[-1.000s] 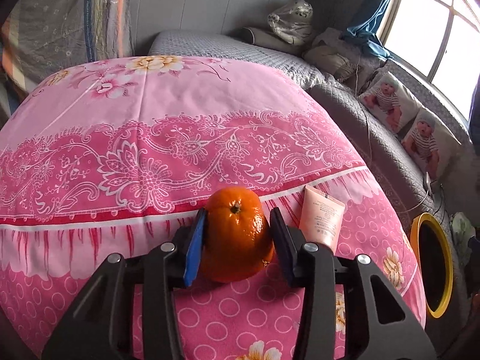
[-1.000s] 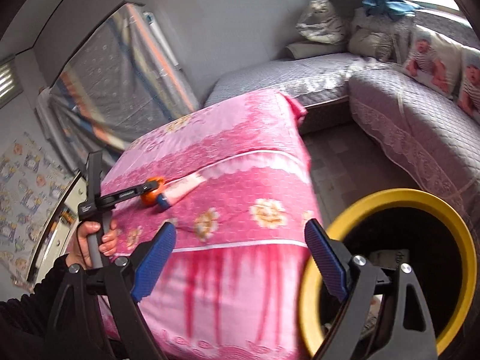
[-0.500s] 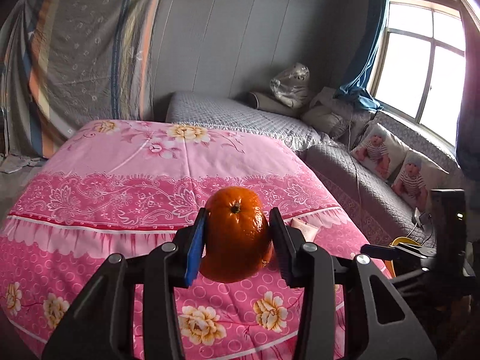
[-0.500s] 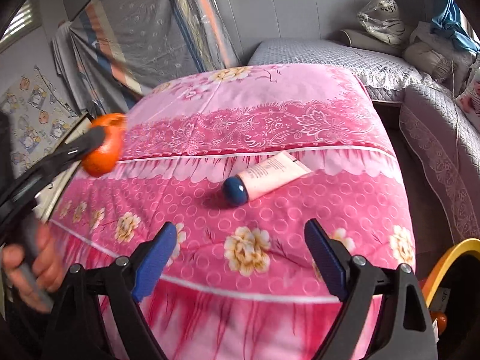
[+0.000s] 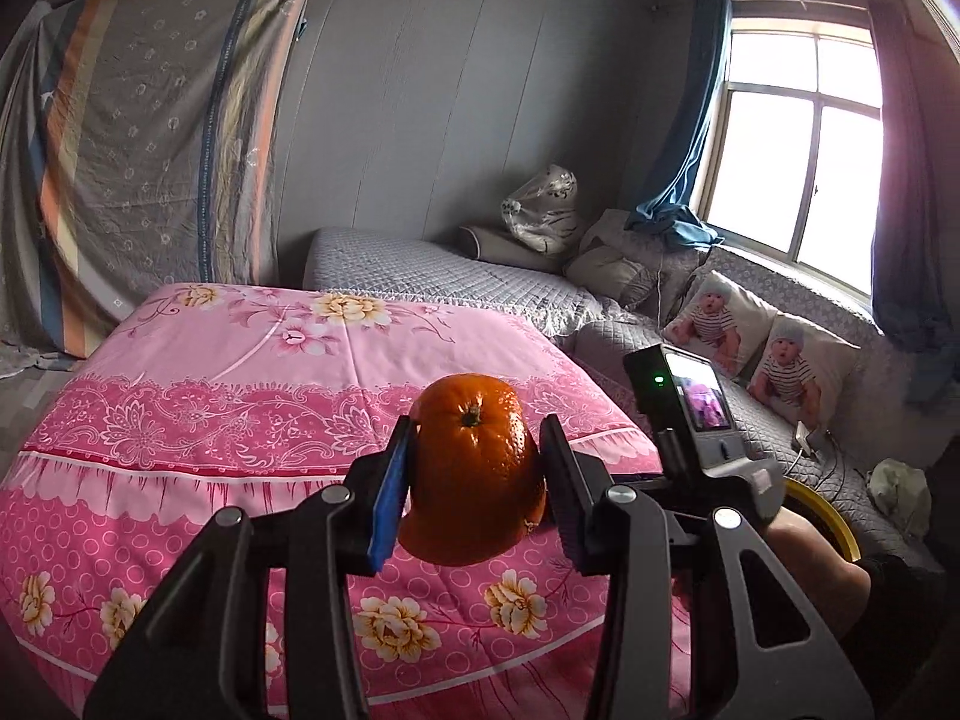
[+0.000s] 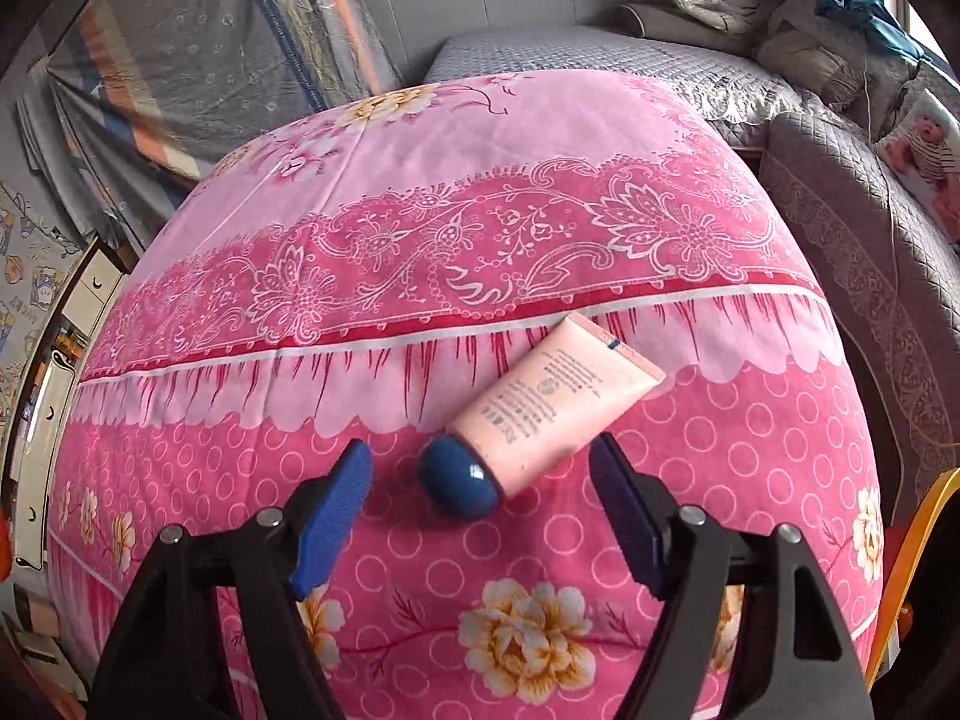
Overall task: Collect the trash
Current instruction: 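Grasp the pink tube by its blue cap with the right gripper while the left lifts the tangerine, then carry the pink tube and the tangerine over the bin with both grippers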
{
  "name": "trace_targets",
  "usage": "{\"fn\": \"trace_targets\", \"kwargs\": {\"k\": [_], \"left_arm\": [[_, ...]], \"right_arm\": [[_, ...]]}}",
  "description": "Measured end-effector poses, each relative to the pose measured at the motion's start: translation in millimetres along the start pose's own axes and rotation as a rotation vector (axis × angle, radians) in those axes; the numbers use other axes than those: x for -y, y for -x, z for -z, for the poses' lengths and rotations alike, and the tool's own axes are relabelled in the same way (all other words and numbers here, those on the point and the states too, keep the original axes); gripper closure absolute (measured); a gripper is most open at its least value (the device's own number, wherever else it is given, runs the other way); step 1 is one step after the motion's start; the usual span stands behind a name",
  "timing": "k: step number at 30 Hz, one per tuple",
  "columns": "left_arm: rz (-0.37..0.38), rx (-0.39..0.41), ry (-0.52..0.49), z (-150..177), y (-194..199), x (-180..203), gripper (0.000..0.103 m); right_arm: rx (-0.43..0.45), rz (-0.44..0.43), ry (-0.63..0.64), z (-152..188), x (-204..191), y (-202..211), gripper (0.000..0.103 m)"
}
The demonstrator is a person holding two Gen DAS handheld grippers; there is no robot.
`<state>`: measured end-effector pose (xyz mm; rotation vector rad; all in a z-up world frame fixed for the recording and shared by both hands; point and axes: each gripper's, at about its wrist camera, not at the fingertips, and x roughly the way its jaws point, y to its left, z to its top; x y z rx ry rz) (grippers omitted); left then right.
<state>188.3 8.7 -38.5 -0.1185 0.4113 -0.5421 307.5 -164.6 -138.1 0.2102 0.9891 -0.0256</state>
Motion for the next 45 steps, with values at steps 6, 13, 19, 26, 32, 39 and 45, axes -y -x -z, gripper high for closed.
{"fn": "trace_targets", "kwargs": {"k": [6,13,19,26,32,39,45], "left_arm": [[0.001,0.018,0.001,3,7,-1,0.063],[-0.033,0.031,-0.007,2,11,0,0.063],[-0.068,0.031,-0.009,-4,16,8,0.063],[-0.054,0.018,-0.018,-15,20,32,0.063],[-0.005,0.025,-0.060,-23,23,69,0.063],[0.067,0.044,-0.133,-29,26,117,0.063],[0.137,0.048,-0.214,-32,19,163,0.063]], "right_arm": [[-0.040,0.060,0.012,-9,-6,-25,0.047],[-0.055,0.015,0.051,-11,-8,-29,0.070],[-0.081,-0.153,0.026,0,8,-6,0.070],[-0.063,-0.356,0.012,20,28,53,0.070],[-0.011,-0.447,-0.031,36,63,100,0.070],[0.104,-0.444,-0.115,58,123,152,0.070],[0.210,-0.377,-0.222,80,188,186,0.070]]}}
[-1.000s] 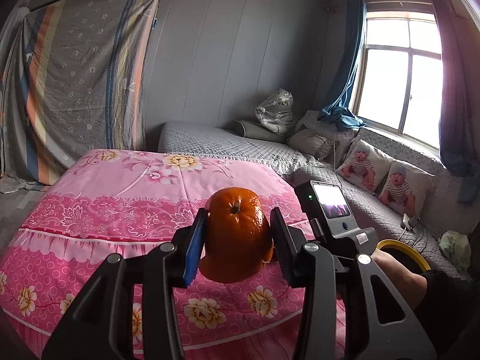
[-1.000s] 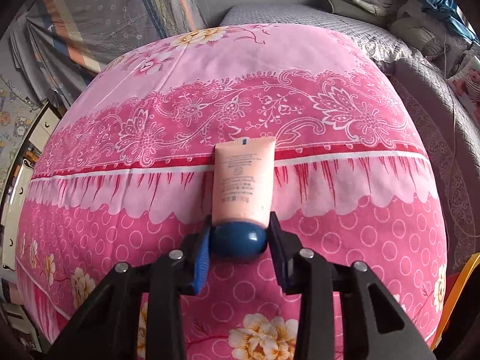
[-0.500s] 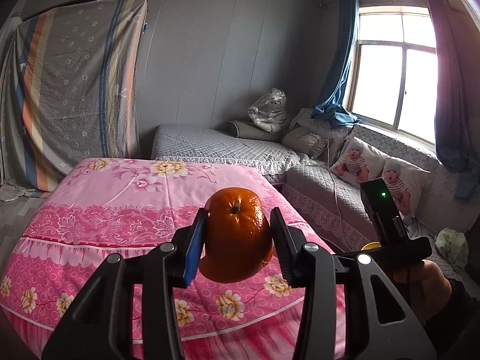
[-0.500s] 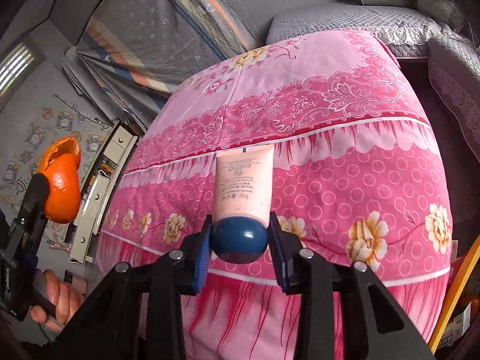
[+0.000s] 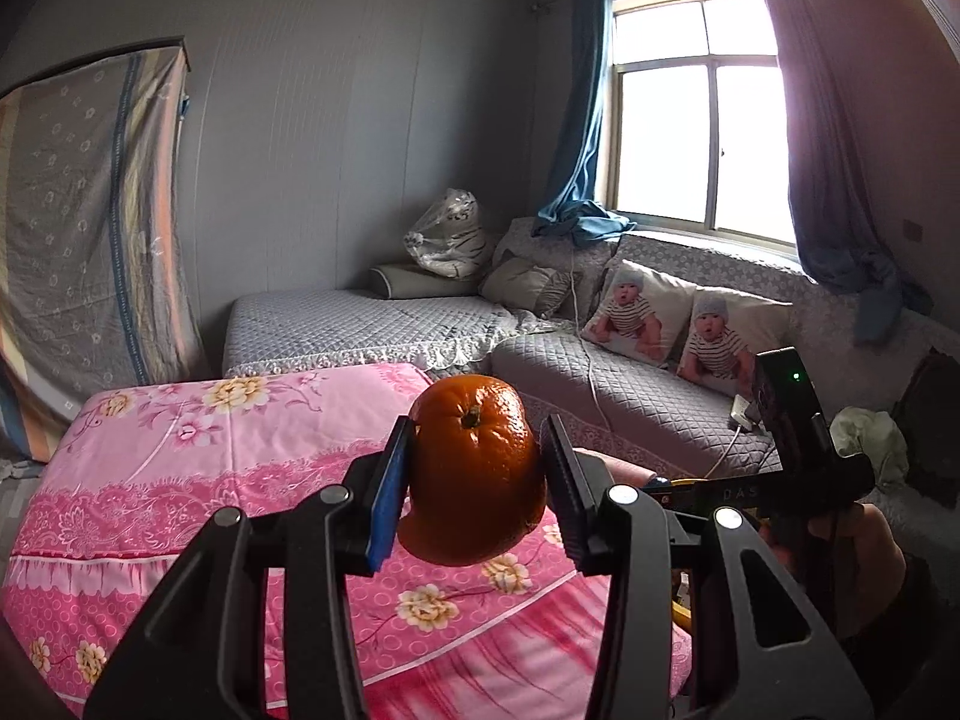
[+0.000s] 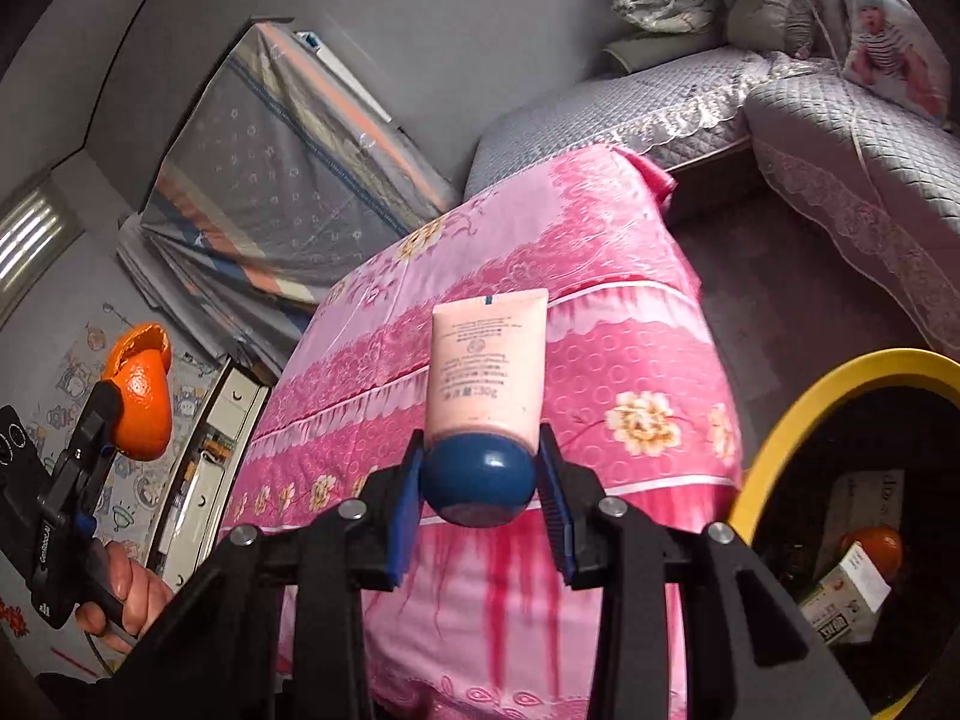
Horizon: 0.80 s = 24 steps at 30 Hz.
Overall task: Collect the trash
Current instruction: 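Carry the pink tube and the tangerine over the bin with both grippers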
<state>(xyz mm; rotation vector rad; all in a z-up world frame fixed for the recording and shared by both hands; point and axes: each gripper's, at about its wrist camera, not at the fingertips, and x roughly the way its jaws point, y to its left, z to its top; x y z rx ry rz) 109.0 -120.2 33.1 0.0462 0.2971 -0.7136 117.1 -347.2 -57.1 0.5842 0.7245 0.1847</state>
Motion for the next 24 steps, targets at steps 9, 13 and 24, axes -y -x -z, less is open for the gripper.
{"fn": "trace_targets", "kwargs": {"k": [9,13,24], "left_arm": [[0.139,-0.033,-0.106,-5,-40,75,0.062],[0.204,-0.081,-0.159,1,-68,110,0.062],[0.379,-0.288,-0.160,47,-182,178,0.062]], "right_arm": [[0.137,0.171,-0.095,20,77,68,0.070],[0.182,0.223,-0.150,35,108,91,0.070],[0.190,0.315,-0.297,65,178,110,0.070]]}}
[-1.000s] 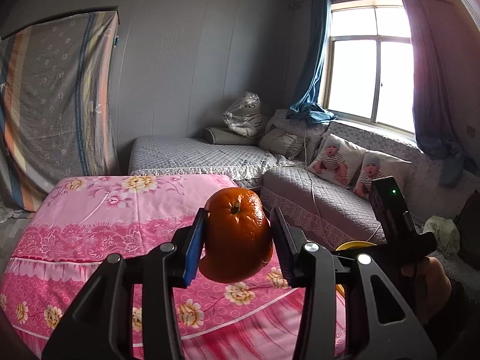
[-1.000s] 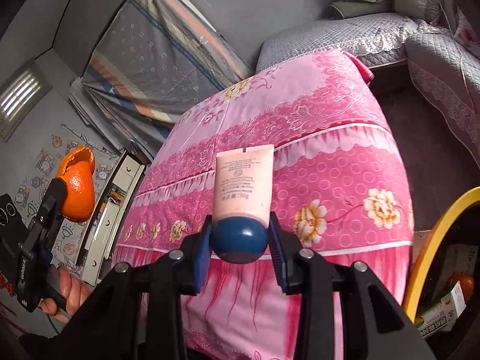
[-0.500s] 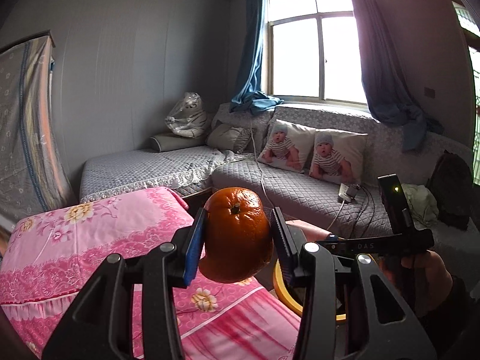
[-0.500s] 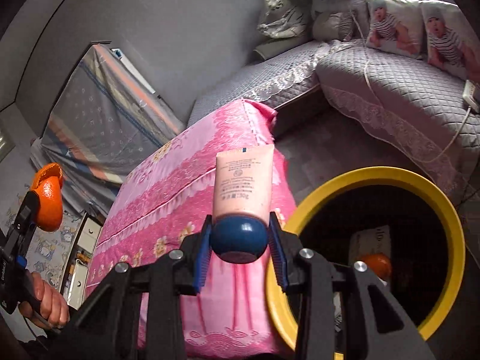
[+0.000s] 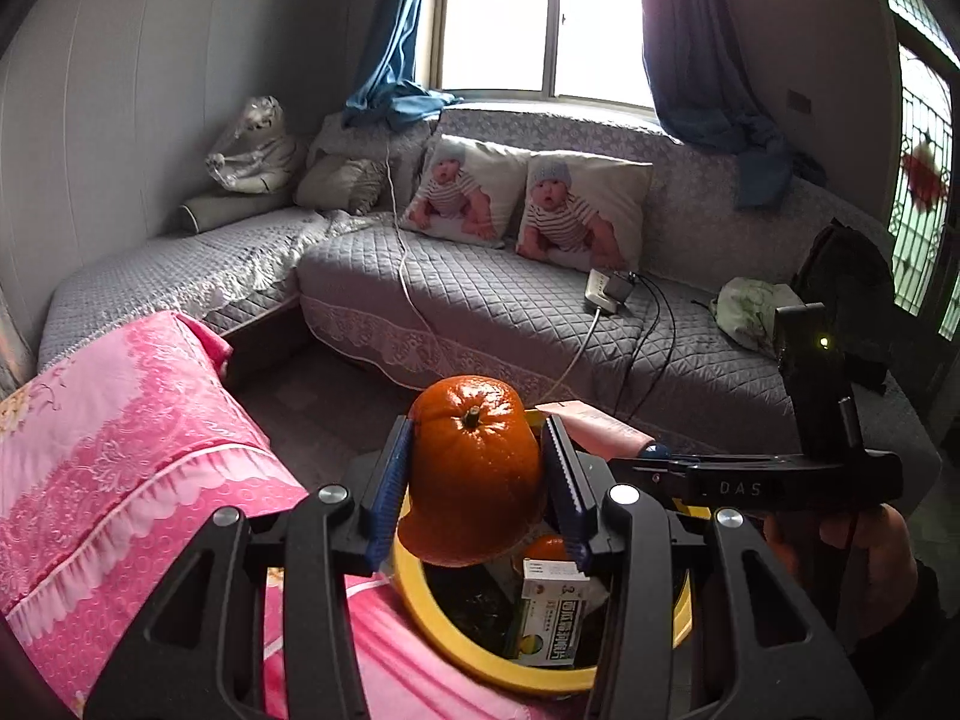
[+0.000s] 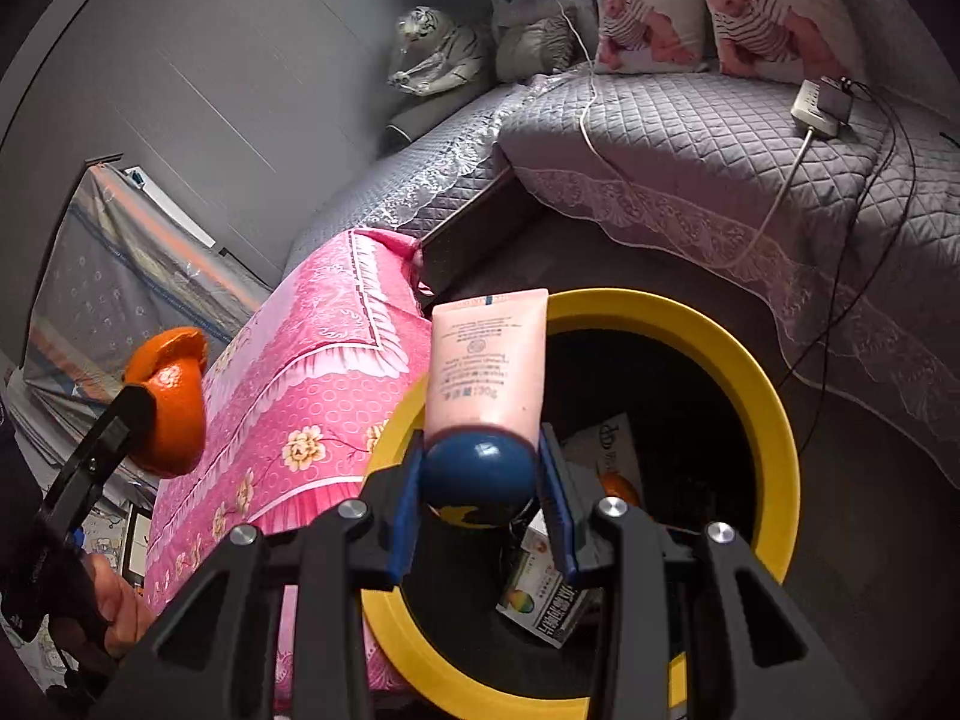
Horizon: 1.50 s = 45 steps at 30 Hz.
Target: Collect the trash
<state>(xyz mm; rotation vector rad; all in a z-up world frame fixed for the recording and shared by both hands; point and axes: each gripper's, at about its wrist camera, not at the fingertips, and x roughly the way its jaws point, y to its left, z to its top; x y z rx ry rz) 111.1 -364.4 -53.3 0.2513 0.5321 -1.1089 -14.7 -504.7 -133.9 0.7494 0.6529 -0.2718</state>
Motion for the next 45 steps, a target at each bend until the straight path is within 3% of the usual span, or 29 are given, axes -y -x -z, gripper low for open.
{"fn": "trace_targets", "kwargs": {"k": [7,12,14,16,18,20,22,25,32,36,41,45], "left_arm": [[0.046,-0.070,0.063,0,-54,-5,0.062],[0.046,-0.089,0.108,-1,-62,-11,0.061],[0.044,-0.090,0.107,0,-62,-11,0.060],[0.044,-0.087,0.106,-1,-63,-10,0.059],[0.047,-0.070,0.096,-1,-61,-5,0.051],[0.025,-0.040,0.097,-1,-56,-4,0.023],[0.016,-0.002,0.113,0,-47,-6,0.011],[-0.020,0.059,0.139,2,-24,-15,0.008],[-0.250,0.202,0.071,11,54,-31,0.008],[-0.394,0.273,0.081,18,110,-49,0.008],[-0.570,0.303,0.124,34,170,-75,0.008],[-0.687,0.327,0.210,58,226,-98,0.008]], "right_arm": [[-0.028,0.038,-0.041,-1,23,-9,0.070],[-0.001,0.087,-0.027,-2,24,-5,0.069],[0.031,0.100,-0.039,-3,26,3,0.064],[0.075,0.118,-0.057,-5,28,15,0.052],[0.115,0.140,-0.064,-5,28,26,0.048],[0.153,0.173,-0.062,-5,27,37,0.038],[0.201,0.219,-0.063,-6,24,48,0.025],[0.254,0.273,-0.046,-8,15,59,0.011],[0.371,0.289,0.106,-5,-36,65,0.008],[0.431,0.224,0.204,4,-78,62,0.008],[0.475,0.108,0.314,27,-148,55,0.008],[0.468,-0.044,0.454,52,-206,49,0.008]]}}
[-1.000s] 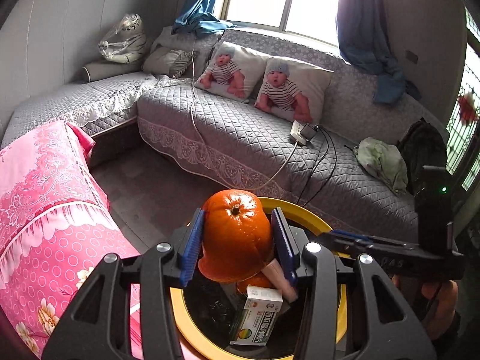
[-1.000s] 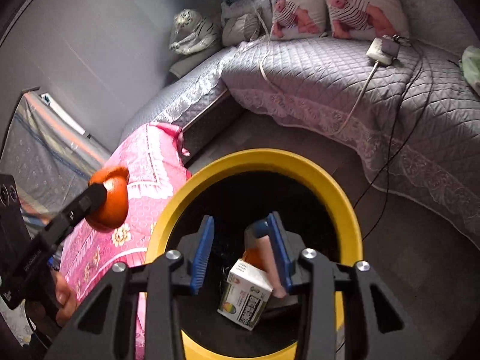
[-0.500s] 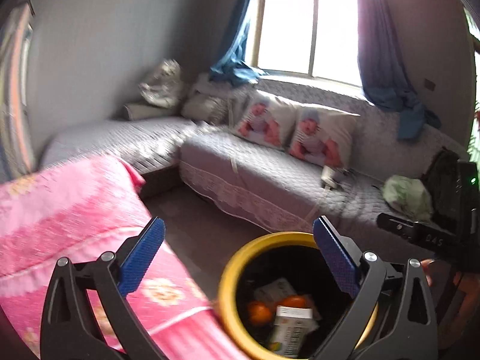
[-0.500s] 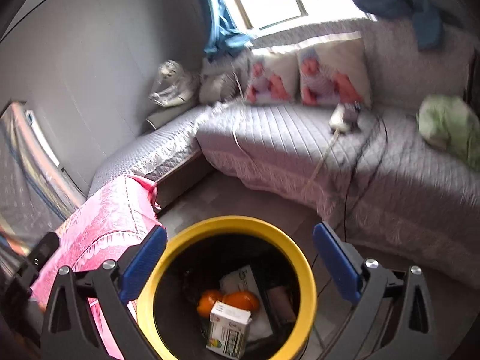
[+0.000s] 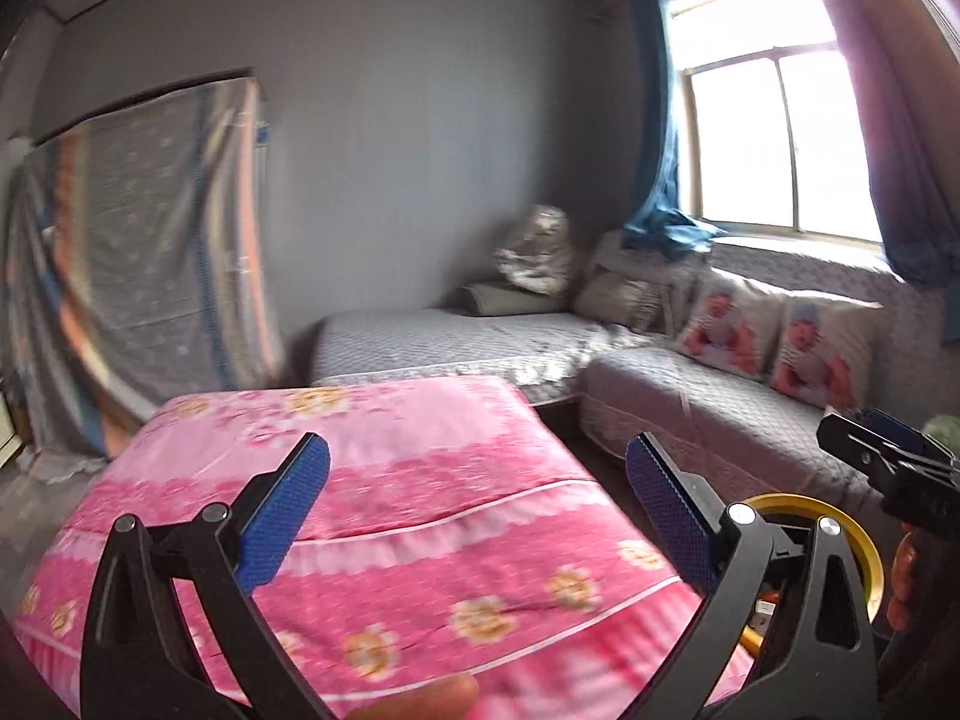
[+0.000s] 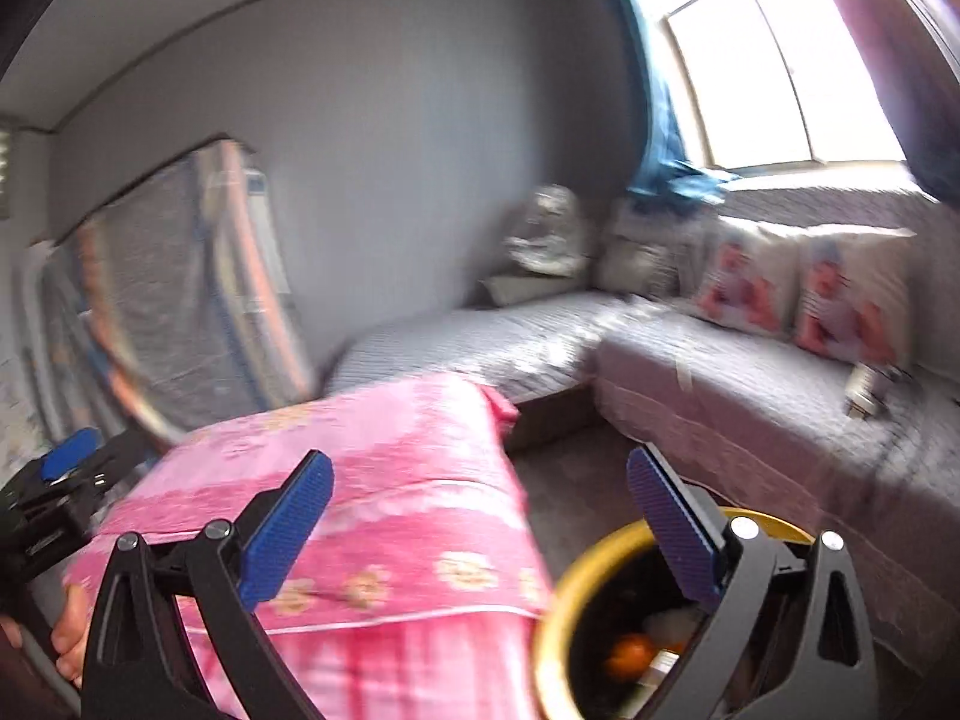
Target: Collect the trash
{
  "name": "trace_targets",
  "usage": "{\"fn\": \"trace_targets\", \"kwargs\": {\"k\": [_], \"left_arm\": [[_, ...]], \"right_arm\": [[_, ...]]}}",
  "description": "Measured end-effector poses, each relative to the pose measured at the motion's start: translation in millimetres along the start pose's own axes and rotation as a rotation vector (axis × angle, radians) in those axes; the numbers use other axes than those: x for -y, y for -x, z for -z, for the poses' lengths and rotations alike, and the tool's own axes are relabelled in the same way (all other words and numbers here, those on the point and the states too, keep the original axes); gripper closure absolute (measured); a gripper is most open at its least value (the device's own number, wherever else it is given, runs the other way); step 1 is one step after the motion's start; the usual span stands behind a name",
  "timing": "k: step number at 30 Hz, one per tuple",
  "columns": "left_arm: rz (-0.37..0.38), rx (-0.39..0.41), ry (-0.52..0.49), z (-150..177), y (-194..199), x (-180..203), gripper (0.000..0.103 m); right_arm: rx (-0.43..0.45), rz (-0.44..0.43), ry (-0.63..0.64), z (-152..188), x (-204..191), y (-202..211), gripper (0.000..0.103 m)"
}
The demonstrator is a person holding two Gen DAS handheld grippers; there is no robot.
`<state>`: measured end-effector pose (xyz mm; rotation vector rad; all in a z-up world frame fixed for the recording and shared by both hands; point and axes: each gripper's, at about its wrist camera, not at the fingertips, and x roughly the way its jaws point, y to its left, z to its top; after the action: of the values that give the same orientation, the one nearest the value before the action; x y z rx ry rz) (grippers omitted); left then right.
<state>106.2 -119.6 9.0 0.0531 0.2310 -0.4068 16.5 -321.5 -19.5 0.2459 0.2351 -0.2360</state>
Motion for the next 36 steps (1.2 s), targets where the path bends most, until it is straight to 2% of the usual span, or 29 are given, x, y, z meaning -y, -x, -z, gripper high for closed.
{"fn": "trace_targets", "kwargs": {"k": [3,7,10,14,19,23,36], "left_arm": [[-0.104,-0.001,0.018,2,24,-34,0.008],[-0.217,-0.021,0.052,10,53,-70,0.008],[-0.289,-0.032,0.072,22,75,-89,0.008],[-0.362,-0.039,0.180,36,102,-105,0.008],[-0.393,-0.004,0.222,45,115,-101,0.008],[-0.398,0.025,0.197,47,114,-92,0.008],[-0.345,-0.015,0.189,52,105,-77,0.008]], "right_arm": [[0.042,-0.061,0.062,1,-43,4,0.008],[0.021,-0.120,0.073,5,-80,3,0.008],[0.034,-0.078,0.080,11,-94,6,0.008],[0.035,-0.020,0.088,26,-103,13,0.008],[0.003,0.011,0.079,42,-103,17,0.008],[0.019,0.044,0.096,49,-107,22,0.008],[0.011,0.080,0.078,51,-101,21,0.008]]}}
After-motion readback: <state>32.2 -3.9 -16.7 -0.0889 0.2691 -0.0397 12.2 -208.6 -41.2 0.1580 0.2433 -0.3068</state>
